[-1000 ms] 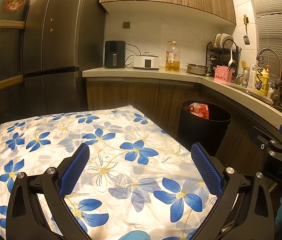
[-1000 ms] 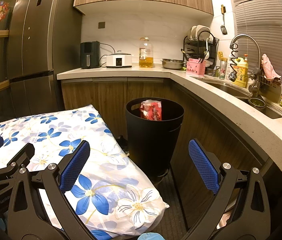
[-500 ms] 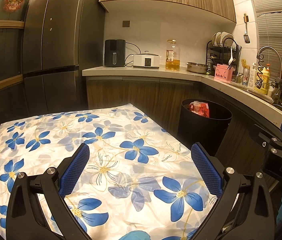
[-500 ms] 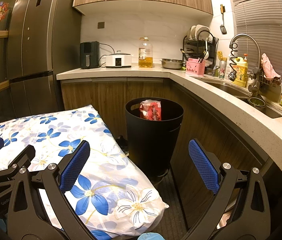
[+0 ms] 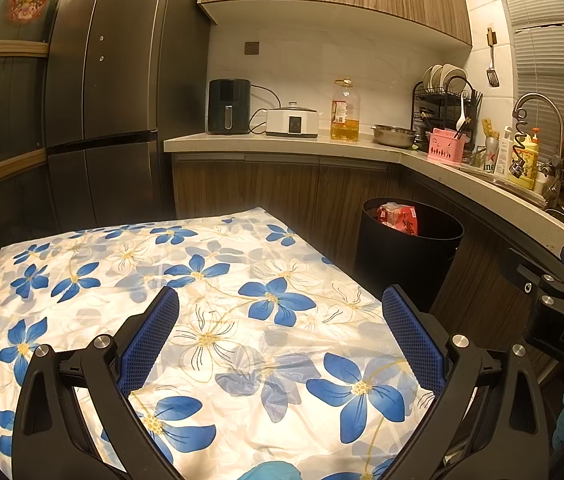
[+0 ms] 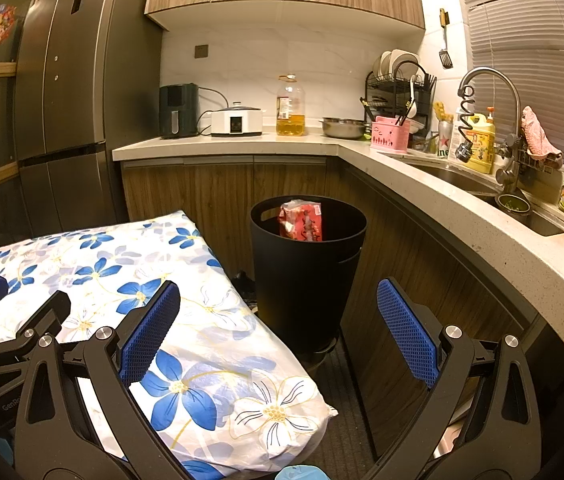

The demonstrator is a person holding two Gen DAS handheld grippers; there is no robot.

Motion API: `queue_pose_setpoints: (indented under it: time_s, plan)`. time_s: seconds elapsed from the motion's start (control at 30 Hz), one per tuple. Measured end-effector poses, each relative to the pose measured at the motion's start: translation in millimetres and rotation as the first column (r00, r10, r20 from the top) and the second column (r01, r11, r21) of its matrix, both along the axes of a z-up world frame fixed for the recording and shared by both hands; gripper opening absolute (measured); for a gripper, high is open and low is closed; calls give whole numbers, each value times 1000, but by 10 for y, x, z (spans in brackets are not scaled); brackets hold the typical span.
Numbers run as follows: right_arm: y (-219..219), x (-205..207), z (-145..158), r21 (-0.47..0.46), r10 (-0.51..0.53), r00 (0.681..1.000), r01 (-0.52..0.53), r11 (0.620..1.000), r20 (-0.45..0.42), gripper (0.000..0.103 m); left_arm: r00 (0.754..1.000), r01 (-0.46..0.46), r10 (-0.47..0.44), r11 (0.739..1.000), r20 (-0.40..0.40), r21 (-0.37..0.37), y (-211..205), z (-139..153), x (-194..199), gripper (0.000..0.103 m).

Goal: Collect trash

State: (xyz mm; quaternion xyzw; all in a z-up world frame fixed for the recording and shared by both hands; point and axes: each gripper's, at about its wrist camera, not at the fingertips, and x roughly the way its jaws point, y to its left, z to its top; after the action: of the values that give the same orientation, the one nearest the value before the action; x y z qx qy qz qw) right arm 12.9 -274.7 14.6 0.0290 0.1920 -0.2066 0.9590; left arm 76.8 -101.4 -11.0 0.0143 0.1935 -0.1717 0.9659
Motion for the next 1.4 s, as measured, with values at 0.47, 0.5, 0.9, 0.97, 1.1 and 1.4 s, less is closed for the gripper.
queue_pose_setpoints:
  time_s: [0.47,0.5,0.9,0.97,1.1,1.4]
  plan:
    - [1,-3,1,0,0,1000,0,1000,2,98,1000,0,0,1000,0,-1,-6,5,-1,97]
    - [3,3,3,-1,-1,1000,1,1000,2,98,1000,0,0,1000,0,-2,1,0,2,97]
    - [5,-2,-1,0,-1,1000,1,1000,2,98,1000,-1,1,1000,2,3,-11,-2,-6,97]
    - [8,-3,-2,0,-2,1000,2,1000,2,98,1000,-1,1,1000,2,4,-22,2,-15,97]
    - [15,0,-4,1,-3,1000,3,1000,1,98,1000,-1,1,1000,2,17,-38,0,-27,96]
    - [20,-2,-15,3,-7,1000,7,1000,1,98,1000,6,-6,1000,2,28,-58,7,-42,80]
